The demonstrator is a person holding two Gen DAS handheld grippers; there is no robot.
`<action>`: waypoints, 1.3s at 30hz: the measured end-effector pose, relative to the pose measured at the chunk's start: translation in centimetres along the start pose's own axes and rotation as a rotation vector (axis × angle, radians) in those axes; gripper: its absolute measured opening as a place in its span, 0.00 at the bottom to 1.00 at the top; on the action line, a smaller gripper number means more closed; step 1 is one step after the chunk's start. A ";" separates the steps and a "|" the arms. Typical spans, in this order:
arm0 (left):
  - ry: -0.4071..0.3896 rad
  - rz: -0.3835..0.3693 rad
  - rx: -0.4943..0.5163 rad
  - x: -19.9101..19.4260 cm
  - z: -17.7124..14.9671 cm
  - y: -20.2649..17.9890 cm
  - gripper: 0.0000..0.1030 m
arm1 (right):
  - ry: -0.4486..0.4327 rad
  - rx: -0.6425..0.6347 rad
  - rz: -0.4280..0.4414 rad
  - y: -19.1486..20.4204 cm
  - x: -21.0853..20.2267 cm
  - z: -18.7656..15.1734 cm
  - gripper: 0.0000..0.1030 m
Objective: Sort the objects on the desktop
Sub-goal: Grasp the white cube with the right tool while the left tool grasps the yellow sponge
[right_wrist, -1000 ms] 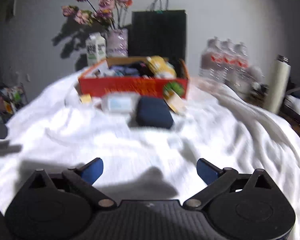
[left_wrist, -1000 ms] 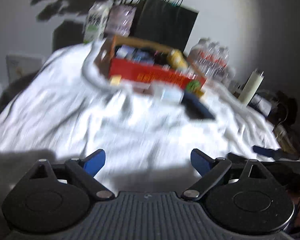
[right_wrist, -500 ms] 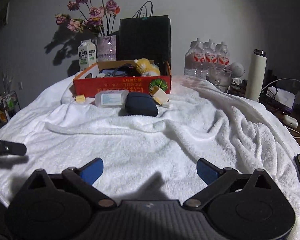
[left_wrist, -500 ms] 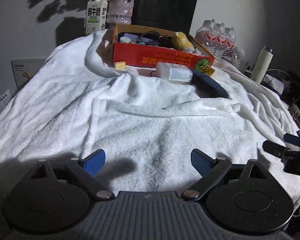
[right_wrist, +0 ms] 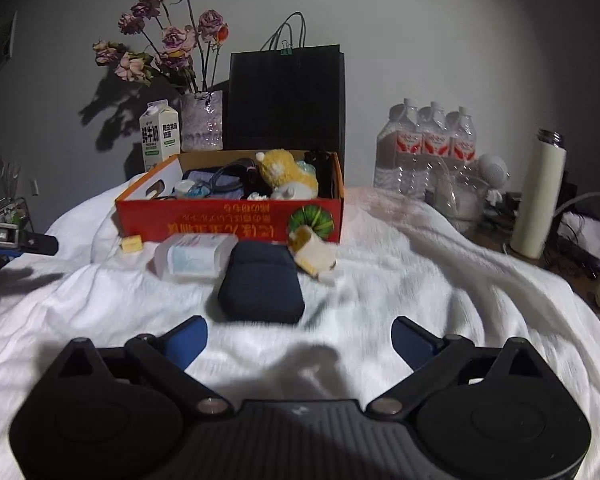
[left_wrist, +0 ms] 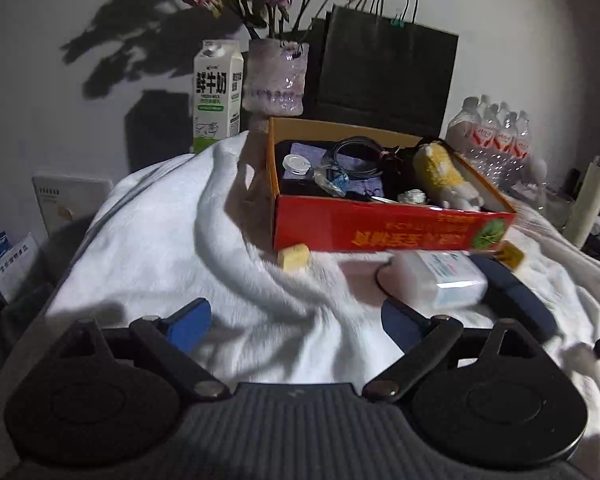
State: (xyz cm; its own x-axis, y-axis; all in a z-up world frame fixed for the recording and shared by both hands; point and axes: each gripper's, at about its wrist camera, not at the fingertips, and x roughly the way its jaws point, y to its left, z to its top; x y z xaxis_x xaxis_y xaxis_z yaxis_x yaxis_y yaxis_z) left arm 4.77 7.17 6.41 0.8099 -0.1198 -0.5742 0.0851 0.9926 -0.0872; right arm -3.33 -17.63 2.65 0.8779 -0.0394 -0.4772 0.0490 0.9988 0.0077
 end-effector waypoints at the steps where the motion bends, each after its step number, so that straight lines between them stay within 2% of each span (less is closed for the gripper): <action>1: 0.007 -0.006 0.009 1.5 0.5 0.1 0.91 | -0.004 -0.002 -0.001 -0.1 1.2 0.8 0.95; 5: 0.039 -0.061 0.010 7.6 1.9 0.4 0.88 | -0.019 0.065 0.033 -1.8 6.8 3.5 0.93; 8: 0.051 -0.060 0.030 10.6 2.5 0.4 0.84 | 0.026 0.175 0.045 -3.6 11.9 4.9 0.85; 10: 0.060 -0.093 0.014 11.6 2.8 0.6 0.80 | 0.048 0.221 0.058 -4.1 14.4 5.3 0.84; 12: 0.087 -0.119 -0.009 12.3 2.9 0.8 0.66 | 0.056 0.225 0.069 -4.2 16.1 5.5 0.78; 13: 0.092 -0.120 -0.024 12.6 2.9 0.9 0.54 | 0.059 0.227 0.072 -4.1 16.6 5.5 0.76; 14: 0.096 -0.118 -0.040 12.8 2.7 1.0 0.46 | 0.061 0.225 0.083 -4.0 17.1 5.4 0.70; 15: 0.092 -0.108 -0.050 12.9 2.5 1.1 0.43 | 0.067 0.223 0.097 -3.8 17.6 5.4 0.62; 17: 0.080 -0.097 -0.057 12.6 2.5 1.2 0.25 | 0.075 0.205 0.098 -3.4 18.1 5.1 0.56; 18: 0.082 -0.100 -0.063 12.5 2.4 1.2 0.25 | 0.068 0.194 0.088 -3.2 18.1 5.0 0.52; 23: 0.081 -0.085 -0.062 11.3 1.8 0.8 0.16 | 0.061 0.201 0.077 -3.2 17.7 5.0 0.51; 29: 0.066 -0.133 -0.112 7.8 0.8 0.4 0.12 | 0.001 0.231 0.067 -3.2 15.4 4.9 0.51; 31: 0.059 -0.162 -0.119 6.4 0.7 0.3 0.12 | -0.027 0.222 0.065 -2.8 14.1 5.2 0.51; 33: 0.054 -0.155 -0.117 5.1 0.5 0.1 0.12 | -0.054 0.205 0.064 -2.0 12.2 5.4 0.51; 35: 0.047 -0.142 -0.131 3.4 0.3 0.0 0.12 | -0.093 0.182 0.067 -1.0 9.7 5.4 0.51; 39: -0.008 -0.170 -0.171 -1.6 -0.6 -0.5 0.12 | -0.152 0.198 0.093 -0.1 3.9 4.6 0.51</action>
State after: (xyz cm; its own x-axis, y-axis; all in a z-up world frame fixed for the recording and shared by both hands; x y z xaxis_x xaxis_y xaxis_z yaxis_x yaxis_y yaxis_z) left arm 3.04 6.83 6.85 0.7971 -0.2836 -0.5331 0.1210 0.9400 -0.3191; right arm 2.33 -18.00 4.84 0.9436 0.0330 -0.3293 0.0443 0.9735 0.2244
